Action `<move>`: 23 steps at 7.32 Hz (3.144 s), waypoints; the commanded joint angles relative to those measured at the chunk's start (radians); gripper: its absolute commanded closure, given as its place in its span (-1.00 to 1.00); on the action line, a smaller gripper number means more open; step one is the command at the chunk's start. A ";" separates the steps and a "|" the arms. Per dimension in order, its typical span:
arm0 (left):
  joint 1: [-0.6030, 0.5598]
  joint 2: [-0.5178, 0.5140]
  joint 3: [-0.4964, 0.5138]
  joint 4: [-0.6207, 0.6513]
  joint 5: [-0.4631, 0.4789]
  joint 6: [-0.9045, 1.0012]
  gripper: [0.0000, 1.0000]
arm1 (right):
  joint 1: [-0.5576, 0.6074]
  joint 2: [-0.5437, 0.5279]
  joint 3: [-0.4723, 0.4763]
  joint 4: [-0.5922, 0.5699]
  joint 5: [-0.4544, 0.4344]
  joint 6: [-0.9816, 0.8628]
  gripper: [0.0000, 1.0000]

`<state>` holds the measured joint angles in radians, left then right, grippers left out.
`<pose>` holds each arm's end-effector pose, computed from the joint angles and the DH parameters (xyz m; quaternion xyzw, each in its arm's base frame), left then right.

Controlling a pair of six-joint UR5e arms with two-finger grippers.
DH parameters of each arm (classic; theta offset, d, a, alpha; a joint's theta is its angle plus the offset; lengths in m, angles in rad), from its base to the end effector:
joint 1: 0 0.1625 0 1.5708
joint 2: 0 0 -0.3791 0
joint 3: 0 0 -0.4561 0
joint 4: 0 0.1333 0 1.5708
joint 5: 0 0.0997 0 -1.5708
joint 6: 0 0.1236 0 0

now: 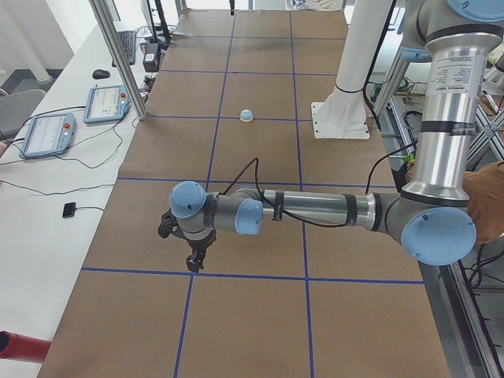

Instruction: Place and press bell with both arms

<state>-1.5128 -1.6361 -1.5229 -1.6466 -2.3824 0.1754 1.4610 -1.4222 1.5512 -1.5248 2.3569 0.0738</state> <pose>-0.0095 -0.5895 0.6083 0.0659 0.3911 0.1251 0.9094 -0.0226 -0.6231 0.5474 0.0454 -0.3873 -0.0500 0.9195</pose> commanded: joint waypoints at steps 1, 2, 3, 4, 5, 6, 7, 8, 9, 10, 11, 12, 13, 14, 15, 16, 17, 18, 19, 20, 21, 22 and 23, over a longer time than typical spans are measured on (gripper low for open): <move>-0.006 0.001 0.016 0.002 -0.001 0.004 -0.98 | 0.036 0.015 -0.071 -0.015 -0.002 -0.106 -1.00; -0.006 0.002 0.017 0.005 -0.008 0.004 -0.98 | 0.042 0.044 -0.123 -0.023 -0.002 -0.120 -1.00; -0.006 0.004 0.015 0.007 -0.012 -0.005 -0.99 | 0.047 0.078 -0.161 -0.040 -0.002 -0.156 -1.00; -0.006 0.005 0.016 0.008 -0.011 -0.011 -0.99 | 0.045 0.092 -0.172 -0.064 -0.004 -0.167 -1.00; -0.006 -0.011 0.018 0.061 -0.011 -0.013 -0.99 | 0.045 0.120 -0.175 -0.119 -0.002 -0.169 -1.00; -0.006 -0.025 0.015 0.092 -0.012 -0.014 -0.99 | 0.067 0.131 -0.154 -0.151 -0.001 -0.192 -1.00; -0.006 -0.028 0.013 0.094 -0.012 -0.043 -0.99 | 0.070 0.115 -0.125 -0.155 0.002 -0.195 -1.00; -0.007 -0.021 0.004 0.090 -0.012 -0.066 -0.99 | 0.070 0.089 -0.091 -0.161 0.005 -0.195 -1.00; -0.007 -0.010 -0.002 0.090 -0.014 -0.066 -0.99 | 0.070 0.062 -0.047 -0.164 0.007 -0.186 -1.00; -0.009 -0.007 -0.005 0.088 -0.011 -0.066 -0.99 | 0.070 0.049 -0.001 -0.197 0.007 -0.177 -1.00; -0.009 -0.005 0.000 0.079 -0.006 -0.066 -0.99 | 0.070 0.025 0.028 -0.207 0.004 -0.187 -1.00; -0.009 -0.005 -0.003 0.079 -0.006 -0.063 -0.99 | 0.070 -0.018 0.077 -0.206 0.001 -0.186 -1.00; -0.007 -0.005 -0.002 0.077 -0.006 -0.056 -0.99 | 0.079 -0.049 0.122 -0.202 -0.010 -0.186 -1.00; -0.007 -0.007 0.004 0.077 -0.006 -0.060 -0.99 | 0.079 -0.069 0.148 -0.205 -0.014 -0.186 -1.00; -0.007 -0.010 -0.005 0.080 -0.005 -0.062 -0.99 | 0.078 -0.086 0.155 -0.198 -0.052 -0.181 -1.00; -0.007 -0.019 -0.013 0.082 -0.003 -0.065 -0.99 | 0.078 -0.081 0.158 -0.199 -0.044 -0.178 -1.00; -0.007 -0.019 -0.031 0.082 -0.003 -0.065 -0.99 | 0.078 -0.087 0.158 -0.199 -0.036 -0.178 -1.00; -0.007 -0.018 -0.030 0.082 0.000 -0.063 -0.99 | 0.078 -0.089 0.153 -0.199 0.003 -0.178 -1.00; -0.007 -0.016 -0.031 0.082 0.006 -0.065 -0.99 | 0.078 -0.083 0.147 -0.199 0.015 -0.177 -1.00; -0.007 -0.010 -0.031 0.082 0.005 -0.065 -0.99 | 0.078 -0.087 0.142 -0.199 0.013 -0.177 -1.00; -0.007 -0.013 -0.031 0.082 0.005 -0.066 -0.99 | 0.078 -0.089 0.145 -0.199 0.016 -0.178 -1.00; -0.007 -0.014 -0.031 0.082 0.005 -0.066 -0.99 | 0.078 -0.089 0.144 -0.199 0.013 -0.180 -1.00; -0.007 -0.014 -0.036 0.082 0.005 -0.066 -0.99 | 0.078 -0.086 0.144 -0.198 0.012 -0.181 -1.00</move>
